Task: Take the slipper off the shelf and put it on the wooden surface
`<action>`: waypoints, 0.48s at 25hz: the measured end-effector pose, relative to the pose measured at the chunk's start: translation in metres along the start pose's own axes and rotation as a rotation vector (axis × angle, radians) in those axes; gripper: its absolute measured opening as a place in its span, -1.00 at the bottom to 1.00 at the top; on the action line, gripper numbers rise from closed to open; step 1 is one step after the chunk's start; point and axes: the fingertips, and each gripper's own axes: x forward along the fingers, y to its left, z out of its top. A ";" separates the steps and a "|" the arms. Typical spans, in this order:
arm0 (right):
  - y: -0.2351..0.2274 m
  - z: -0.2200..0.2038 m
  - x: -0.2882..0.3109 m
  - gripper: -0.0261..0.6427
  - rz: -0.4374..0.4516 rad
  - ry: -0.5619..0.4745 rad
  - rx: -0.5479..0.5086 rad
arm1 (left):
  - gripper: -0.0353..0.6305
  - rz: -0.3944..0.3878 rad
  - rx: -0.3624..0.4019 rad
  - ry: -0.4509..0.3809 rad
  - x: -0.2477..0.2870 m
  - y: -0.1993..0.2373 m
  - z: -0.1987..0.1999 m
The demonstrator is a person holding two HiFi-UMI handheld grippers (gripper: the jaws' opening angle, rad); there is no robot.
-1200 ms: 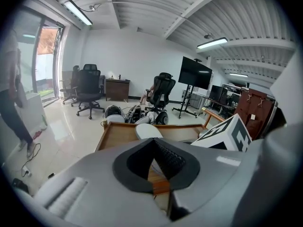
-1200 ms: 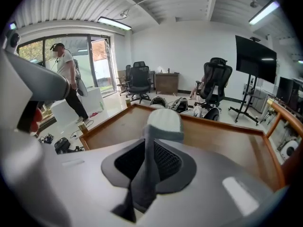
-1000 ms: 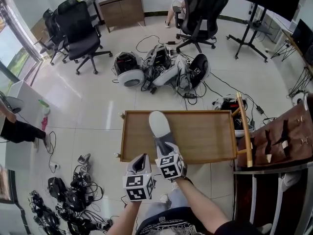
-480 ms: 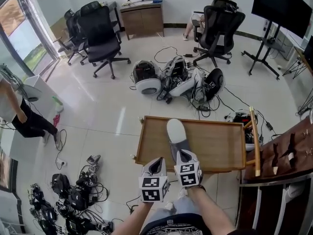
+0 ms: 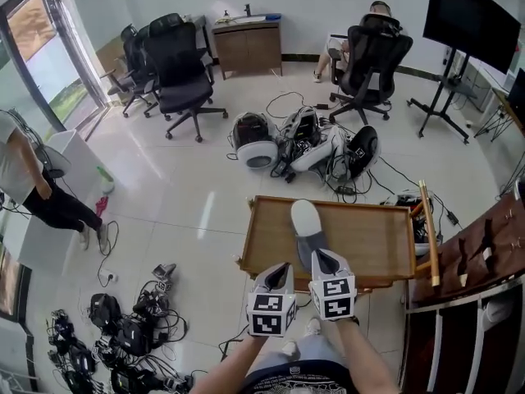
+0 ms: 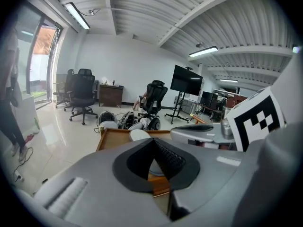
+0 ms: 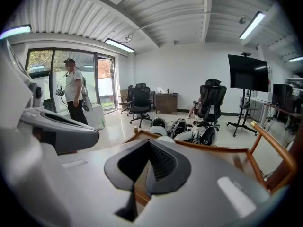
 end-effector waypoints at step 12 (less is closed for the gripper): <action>-0.016 0.027 -0.109 -0.92 -0.164 -0.174 0.032 | -0.88 -0.201 0.091 -0.057 -0.018 -0.079 0.009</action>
